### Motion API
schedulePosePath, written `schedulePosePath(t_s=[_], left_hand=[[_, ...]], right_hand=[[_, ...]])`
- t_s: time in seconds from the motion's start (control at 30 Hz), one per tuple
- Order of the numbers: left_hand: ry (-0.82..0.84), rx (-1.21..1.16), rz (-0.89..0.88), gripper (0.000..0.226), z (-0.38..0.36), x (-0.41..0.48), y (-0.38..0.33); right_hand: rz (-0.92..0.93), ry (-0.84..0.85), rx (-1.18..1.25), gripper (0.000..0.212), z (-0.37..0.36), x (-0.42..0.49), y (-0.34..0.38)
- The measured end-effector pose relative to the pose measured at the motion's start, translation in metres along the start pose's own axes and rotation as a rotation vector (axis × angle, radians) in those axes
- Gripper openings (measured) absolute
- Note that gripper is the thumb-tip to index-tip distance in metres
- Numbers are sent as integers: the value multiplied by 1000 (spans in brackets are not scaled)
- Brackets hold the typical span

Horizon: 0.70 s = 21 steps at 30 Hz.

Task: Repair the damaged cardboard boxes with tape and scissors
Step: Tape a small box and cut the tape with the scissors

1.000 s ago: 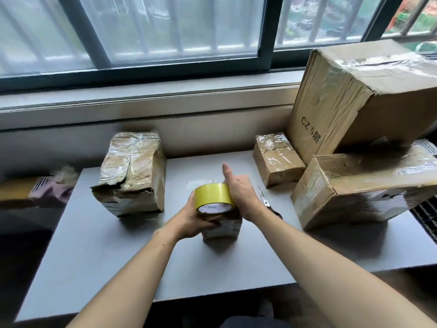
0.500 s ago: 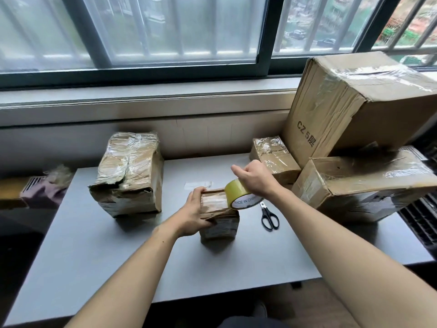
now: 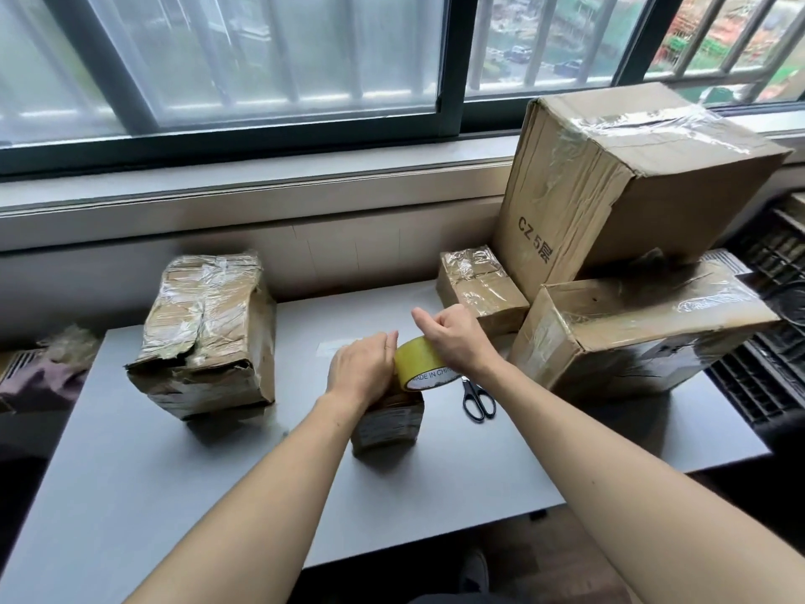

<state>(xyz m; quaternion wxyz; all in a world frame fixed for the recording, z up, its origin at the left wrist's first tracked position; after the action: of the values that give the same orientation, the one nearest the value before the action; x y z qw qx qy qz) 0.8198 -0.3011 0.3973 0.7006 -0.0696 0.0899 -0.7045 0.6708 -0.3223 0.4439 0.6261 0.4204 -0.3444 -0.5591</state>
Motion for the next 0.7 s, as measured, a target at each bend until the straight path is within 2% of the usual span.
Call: schedulePosePath(t_s=[0.07, 0.17, 0.27, 0.4, 0.53, 0.6, 0.7], left_hand=[[-71, 90, -23, 42, -5, -1, 4], [-99, 134, -49, 53, -11, -3, 13], [-121, 130, -31, 56, -10, -4, 13], [-140, 168, -79, 66, -11, -5, 13], [-189, 105, -21, 62, -15, -4, 18], [-233, 114, -57, 65, -15, -6, 15], [-225, 64, -63, 57, -16, -6, 18]], right_hand=[[-66, -37, 248, 62, 0, -4, -15], [-273, -119, 572, 53, -12, -17, -45], [-406, -119, 803, 40, -28, -20, -51], [-263, -51, 620, 40, -9, -1, -23], [-138, -42, 333, 59, 22, 8, -36], [-130, -30, 224, 64, 20, 4, -50], [-172, -58, 216, 66, 9, 1, -71]])
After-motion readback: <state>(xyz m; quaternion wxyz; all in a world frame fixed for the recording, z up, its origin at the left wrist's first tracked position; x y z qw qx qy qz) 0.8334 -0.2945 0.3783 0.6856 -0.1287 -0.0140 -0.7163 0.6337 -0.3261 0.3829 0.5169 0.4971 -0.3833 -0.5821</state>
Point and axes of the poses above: each hand's wrist, its own x-axis towards the middle knuckle, its own z-axis out of the back of the hand, y = z × x, the point moved 4 cm from there along x, towards the middle knuckle, and after that the axes turned 9 degrees about x, right-handed, at the moved point
